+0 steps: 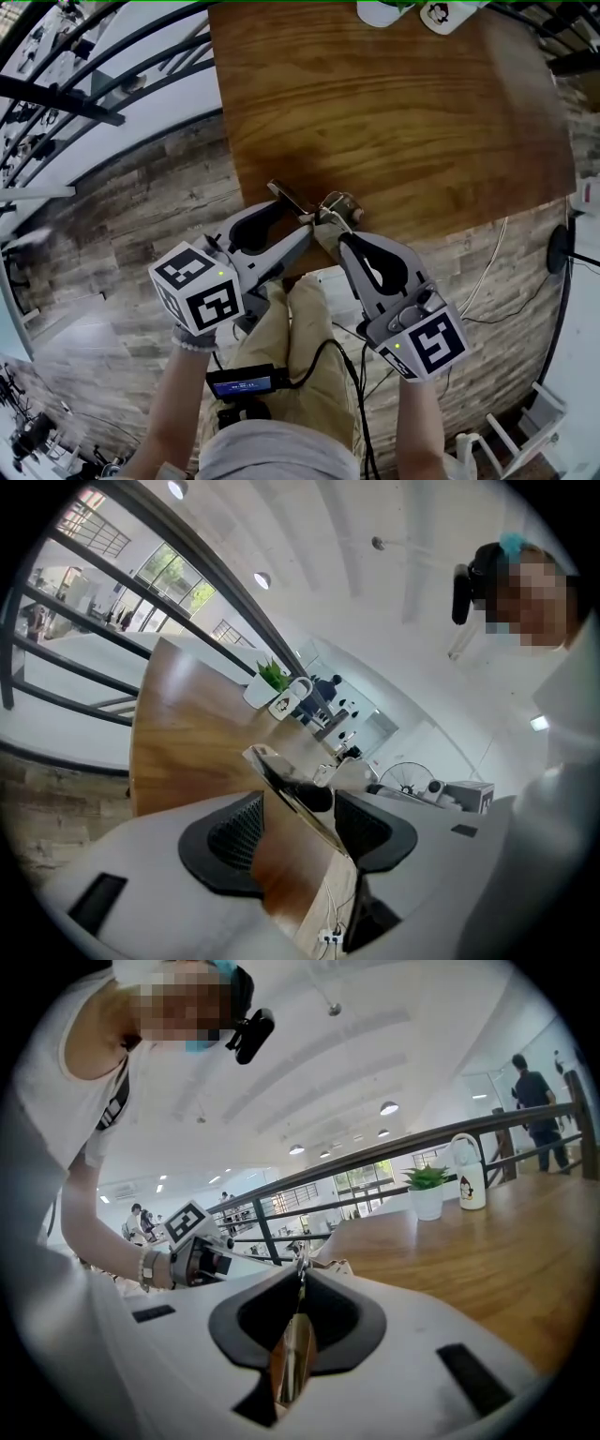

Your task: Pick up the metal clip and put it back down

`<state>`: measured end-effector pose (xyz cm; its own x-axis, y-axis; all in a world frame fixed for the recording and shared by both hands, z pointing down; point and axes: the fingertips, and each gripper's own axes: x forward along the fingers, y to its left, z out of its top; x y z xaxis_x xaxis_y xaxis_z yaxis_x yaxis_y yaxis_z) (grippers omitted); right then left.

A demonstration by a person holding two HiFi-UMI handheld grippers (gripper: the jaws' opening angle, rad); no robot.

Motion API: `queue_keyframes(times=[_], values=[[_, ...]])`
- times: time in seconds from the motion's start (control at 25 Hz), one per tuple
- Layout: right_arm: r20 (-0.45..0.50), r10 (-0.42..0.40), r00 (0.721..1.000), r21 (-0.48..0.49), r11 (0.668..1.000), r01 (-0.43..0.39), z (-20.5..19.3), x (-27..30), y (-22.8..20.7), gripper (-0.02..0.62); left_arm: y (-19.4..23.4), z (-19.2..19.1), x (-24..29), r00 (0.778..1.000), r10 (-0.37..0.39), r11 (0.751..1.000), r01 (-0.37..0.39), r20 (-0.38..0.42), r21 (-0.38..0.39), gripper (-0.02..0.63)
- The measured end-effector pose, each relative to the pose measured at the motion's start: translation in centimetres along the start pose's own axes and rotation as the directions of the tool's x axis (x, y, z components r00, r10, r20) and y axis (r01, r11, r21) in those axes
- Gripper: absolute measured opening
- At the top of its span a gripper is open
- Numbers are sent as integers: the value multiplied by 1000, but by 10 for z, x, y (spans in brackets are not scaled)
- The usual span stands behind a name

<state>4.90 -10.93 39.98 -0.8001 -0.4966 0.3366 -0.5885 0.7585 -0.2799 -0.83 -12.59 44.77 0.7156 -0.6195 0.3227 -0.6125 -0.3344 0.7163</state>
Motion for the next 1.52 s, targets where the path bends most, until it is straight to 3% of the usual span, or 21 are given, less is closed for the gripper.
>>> queue_keyframes(times=[0.24,0.92,1.52], values=[[20,12,1000,-17,1000,-12,14,-3,7,29,-16,19,-4,999,-34,999,34,29,3,241],[122,-17,992,-100,995,29,76,-45,46,28,-92,68,-46,992,-91,978,72,88,196,241],[222,-29,975,-177,982,70,129,-88,80,26,-158,99,-76,978,-119,959,69,171,274,241]])
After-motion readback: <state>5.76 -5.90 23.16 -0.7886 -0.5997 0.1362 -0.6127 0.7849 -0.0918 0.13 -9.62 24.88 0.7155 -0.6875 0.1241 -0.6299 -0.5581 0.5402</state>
